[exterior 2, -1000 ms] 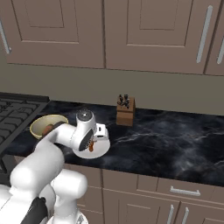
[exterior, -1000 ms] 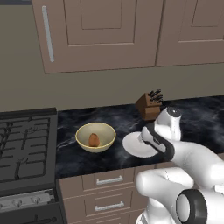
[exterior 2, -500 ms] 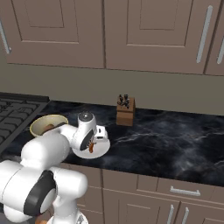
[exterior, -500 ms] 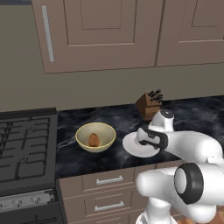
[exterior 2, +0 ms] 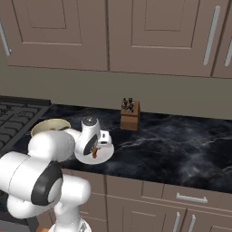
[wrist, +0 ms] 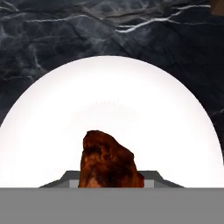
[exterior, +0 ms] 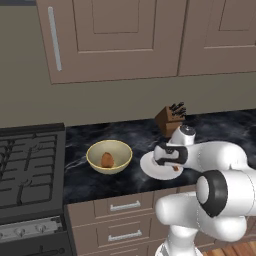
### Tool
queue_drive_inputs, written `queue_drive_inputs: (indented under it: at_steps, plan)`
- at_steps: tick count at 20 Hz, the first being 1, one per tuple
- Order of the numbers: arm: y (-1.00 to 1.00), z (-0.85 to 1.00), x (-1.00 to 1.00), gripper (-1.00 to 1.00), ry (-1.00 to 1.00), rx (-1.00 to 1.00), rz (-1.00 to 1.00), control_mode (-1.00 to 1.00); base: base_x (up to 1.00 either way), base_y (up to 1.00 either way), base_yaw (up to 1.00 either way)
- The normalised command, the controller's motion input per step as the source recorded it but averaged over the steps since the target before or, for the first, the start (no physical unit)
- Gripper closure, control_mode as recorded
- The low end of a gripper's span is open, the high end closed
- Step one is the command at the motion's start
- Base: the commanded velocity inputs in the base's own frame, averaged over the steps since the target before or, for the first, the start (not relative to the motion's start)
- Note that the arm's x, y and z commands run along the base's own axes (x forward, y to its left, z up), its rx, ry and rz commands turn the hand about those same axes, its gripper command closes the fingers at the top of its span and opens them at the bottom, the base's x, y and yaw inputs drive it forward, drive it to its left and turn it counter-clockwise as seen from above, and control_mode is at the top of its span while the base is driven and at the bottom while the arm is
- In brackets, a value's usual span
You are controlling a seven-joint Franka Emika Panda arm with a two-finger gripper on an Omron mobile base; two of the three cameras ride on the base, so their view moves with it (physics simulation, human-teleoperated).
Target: Place the chicken drumstick on the plate and place the potato on the same plate.
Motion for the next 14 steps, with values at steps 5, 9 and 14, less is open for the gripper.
queue_drive_inputs:
  at_steps: [5, 9, 14]
  plan:
    - [0.08, 0.0, 0.2, 1.0, 0.0, 0.0, -0.02, -1.0, 0.0, 0.0, 0.0]
    - [0.22, 0.0, 0.31, -1.0, 0.05, 0.0, -0.04, -1.0, 0.0, 0.0, 0.0]
    - [0.05, 0.0, 0.15, -1.0, 0.04, 0.0, -0.02, -1.0, 0.0, 0.0, 0.0]
